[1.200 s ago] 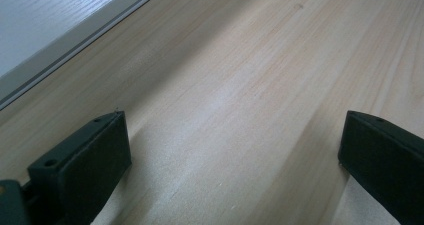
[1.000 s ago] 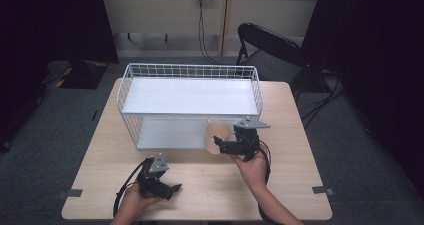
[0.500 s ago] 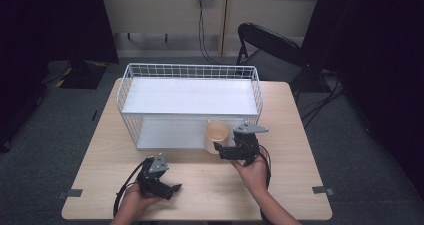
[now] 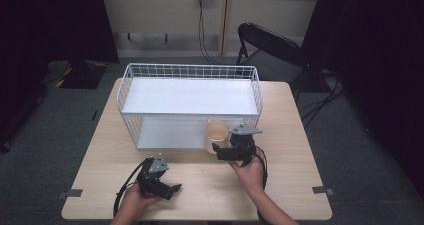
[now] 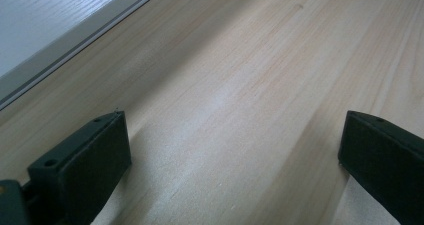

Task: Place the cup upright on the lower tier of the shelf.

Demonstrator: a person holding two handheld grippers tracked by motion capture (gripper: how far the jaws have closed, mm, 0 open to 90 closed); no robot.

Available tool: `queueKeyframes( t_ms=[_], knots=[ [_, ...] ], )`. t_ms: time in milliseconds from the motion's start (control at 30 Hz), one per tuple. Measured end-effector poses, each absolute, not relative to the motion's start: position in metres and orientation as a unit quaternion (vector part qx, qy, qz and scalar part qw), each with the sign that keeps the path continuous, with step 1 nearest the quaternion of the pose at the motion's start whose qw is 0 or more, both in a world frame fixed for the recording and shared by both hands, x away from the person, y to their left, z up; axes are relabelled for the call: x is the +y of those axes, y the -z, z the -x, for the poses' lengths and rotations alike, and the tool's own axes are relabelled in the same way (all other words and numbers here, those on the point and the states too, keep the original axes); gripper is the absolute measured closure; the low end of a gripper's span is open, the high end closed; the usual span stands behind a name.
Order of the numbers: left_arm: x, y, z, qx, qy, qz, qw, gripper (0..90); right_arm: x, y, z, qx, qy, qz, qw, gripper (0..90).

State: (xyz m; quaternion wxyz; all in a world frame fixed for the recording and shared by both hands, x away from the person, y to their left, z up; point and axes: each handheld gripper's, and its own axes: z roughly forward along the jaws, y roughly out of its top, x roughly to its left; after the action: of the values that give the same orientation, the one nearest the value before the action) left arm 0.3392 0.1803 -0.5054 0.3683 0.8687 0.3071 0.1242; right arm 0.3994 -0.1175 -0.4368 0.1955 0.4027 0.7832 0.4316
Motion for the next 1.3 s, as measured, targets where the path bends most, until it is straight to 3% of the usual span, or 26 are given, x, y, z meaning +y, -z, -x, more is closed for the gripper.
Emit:
queueKeyframes(
  t_ms=[533, 1300],
  knots=[
    [0.1803, 0.5054, -0.3392, 0.307, -0.124, -0.869, 0.368, 0.0, -0.1120, 0.4418, -0.4022, 0.779, -0.431, -0.409, 0.201, 19.1],
    [0.1802, 0.5054, -0.3392, 0.307, -0.124, -0.869, 0.369, 0.0, -0.1104, 0.4430, -0.4037, 0.781, -0.420, -0.410, 0.214, 35.4]
  ],
)
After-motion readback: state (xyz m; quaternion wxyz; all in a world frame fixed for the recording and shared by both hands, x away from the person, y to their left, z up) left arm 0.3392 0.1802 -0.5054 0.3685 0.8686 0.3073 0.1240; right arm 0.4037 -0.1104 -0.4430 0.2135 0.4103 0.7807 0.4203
